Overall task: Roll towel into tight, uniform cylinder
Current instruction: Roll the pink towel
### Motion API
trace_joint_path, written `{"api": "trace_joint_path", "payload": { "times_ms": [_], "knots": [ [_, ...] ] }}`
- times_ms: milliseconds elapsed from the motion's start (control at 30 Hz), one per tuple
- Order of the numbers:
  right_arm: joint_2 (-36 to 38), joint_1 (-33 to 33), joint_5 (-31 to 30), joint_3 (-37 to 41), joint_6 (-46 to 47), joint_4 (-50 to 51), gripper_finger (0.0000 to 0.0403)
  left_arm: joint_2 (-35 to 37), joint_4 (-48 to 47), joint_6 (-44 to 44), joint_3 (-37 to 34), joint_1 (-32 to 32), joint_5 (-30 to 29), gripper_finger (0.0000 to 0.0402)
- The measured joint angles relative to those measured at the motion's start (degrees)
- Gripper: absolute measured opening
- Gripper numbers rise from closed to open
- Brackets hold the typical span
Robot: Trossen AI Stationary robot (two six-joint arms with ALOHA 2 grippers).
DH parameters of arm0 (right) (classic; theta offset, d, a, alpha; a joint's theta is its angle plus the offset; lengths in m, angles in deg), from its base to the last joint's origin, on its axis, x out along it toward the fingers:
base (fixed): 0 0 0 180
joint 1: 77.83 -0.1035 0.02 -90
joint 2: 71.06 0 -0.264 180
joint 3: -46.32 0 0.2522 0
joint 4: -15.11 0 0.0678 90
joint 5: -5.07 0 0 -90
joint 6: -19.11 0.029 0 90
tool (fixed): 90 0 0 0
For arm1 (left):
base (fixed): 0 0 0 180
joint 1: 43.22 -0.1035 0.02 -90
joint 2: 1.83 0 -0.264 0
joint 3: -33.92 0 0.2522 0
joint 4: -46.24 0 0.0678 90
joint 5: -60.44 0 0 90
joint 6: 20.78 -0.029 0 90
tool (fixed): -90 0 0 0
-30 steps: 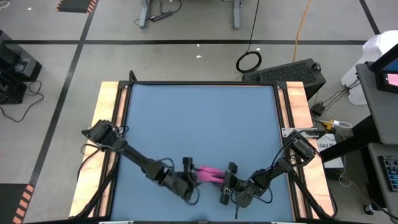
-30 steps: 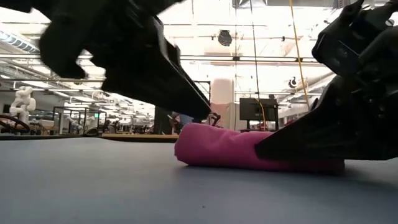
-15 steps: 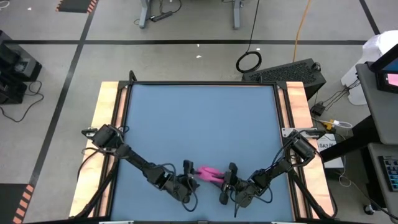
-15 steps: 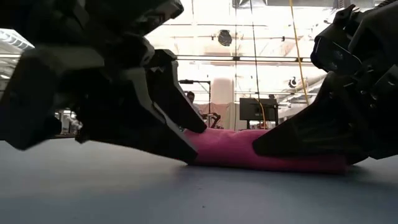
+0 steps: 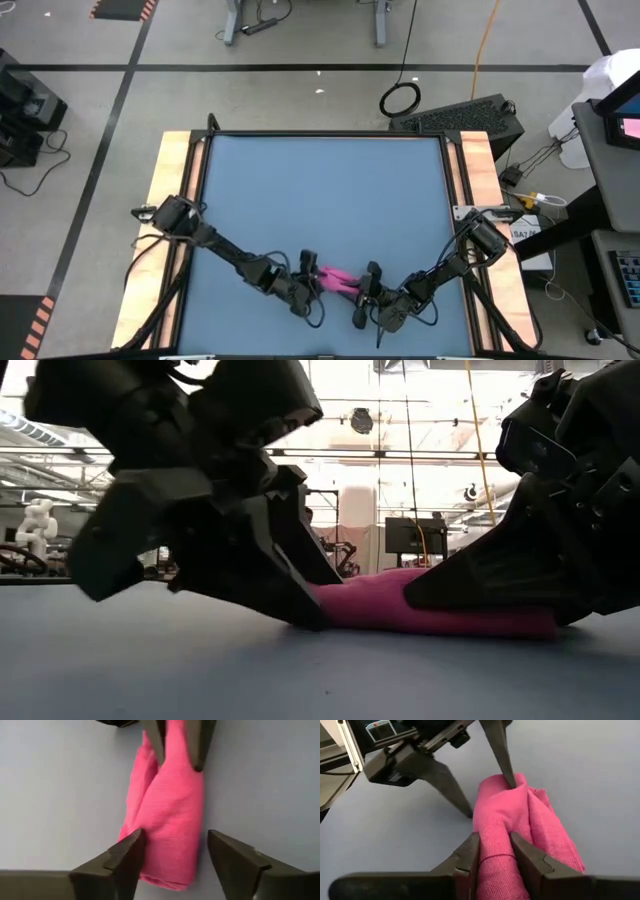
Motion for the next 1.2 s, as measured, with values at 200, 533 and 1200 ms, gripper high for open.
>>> {"api": "trace_joint_path", "payload": {
  "times_ms": [200, 533, 1200],
  "knots": [
    [0.6, -0.1, -0.1, 0.0, -2.3, -0.2, 0.0088, 0.2, -0.4, 0.0, 0.0, -2.5, 5.5, 0.0164],
    [9.7, -2.4, -4.5, 0.1, -18.1, 6.7, 0.0196, 0.4, -1.1, 1.7, 0.2, -5.7, 17.1, 0.0067],
    [9.0, -2.7, -3.1, 0.0, -5.3, 12.7, 0.0082, 0.2, -1.2, 10.6, 0.1, -11.6, 32.7, 0.0061]
  ]
}}
